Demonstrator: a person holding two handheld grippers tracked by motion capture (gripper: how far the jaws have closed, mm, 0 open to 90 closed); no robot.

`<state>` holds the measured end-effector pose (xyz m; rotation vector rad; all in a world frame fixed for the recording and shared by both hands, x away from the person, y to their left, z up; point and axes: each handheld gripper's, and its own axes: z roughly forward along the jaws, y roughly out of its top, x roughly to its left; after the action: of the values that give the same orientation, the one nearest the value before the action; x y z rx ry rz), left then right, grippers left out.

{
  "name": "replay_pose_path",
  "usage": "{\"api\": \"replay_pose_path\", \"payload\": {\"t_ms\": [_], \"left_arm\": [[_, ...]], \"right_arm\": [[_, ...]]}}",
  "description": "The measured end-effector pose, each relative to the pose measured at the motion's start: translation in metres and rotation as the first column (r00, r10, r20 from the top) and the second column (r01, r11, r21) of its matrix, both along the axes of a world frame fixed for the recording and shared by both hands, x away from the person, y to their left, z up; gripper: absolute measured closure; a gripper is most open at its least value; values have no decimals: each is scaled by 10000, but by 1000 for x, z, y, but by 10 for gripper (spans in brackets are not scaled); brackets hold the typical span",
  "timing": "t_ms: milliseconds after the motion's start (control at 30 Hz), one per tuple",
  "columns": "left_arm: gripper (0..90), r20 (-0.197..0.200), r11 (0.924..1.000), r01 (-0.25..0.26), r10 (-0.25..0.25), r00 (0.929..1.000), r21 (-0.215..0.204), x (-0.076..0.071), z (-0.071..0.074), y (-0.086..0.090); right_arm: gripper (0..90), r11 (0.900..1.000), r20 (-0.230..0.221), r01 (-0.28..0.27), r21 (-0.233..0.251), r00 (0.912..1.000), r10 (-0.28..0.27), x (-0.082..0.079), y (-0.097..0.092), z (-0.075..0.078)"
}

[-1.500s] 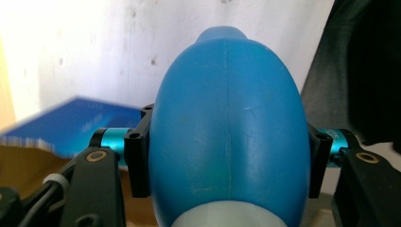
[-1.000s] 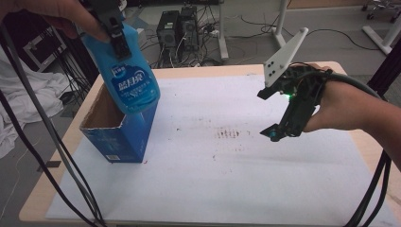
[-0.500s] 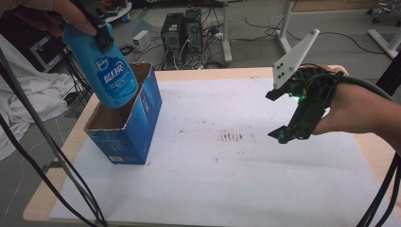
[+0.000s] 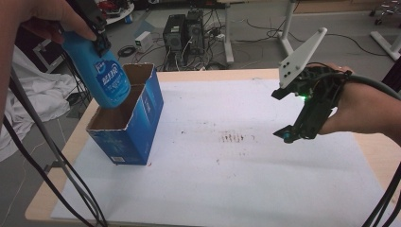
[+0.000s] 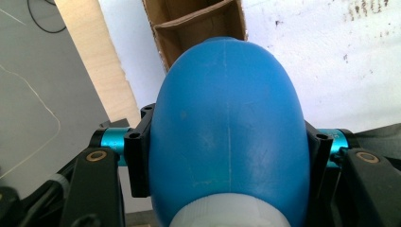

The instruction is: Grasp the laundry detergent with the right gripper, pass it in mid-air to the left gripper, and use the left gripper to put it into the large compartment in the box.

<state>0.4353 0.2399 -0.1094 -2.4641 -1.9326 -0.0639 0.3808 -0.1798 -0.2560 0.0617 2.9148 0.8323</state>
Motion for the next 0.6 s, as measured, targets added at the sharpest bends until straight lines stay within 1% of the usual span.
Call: {"api": "replay_pose_path", "payload": {"t_ms": [133,200,333,500,567,600], "left_arm": [[382,-140,10000,-48,49,9999,81,1,-9,3],[382,-140,10000,-59,60,9999,65,2,-14,3],[382,-305,9998,-87,82,9995,-175,3,-26,5],[382,-468,9999,27,-34,9989,-158,4,-42,6],[382,-526,9997,33,-46,9986,-247,5,-49,7],[382,-582,9995,127,-145,9982,-301,6,-53,8]], "right_arm": [[6,10000,14,48,-65,10000,-48,0,-1,0],[6,10000,13,41,-57,10000,-41,-1,-1,1],[5,9999,10,10,-103,10000,-10,0,-1,1],[6,10000,59,33,-71,10000,-33,-1,0,0],[6,10000,49,56,-81,10000,-56,-1,0,0],[6,10000,63,40,-70,10000,-40,-1,-1,0]]}}
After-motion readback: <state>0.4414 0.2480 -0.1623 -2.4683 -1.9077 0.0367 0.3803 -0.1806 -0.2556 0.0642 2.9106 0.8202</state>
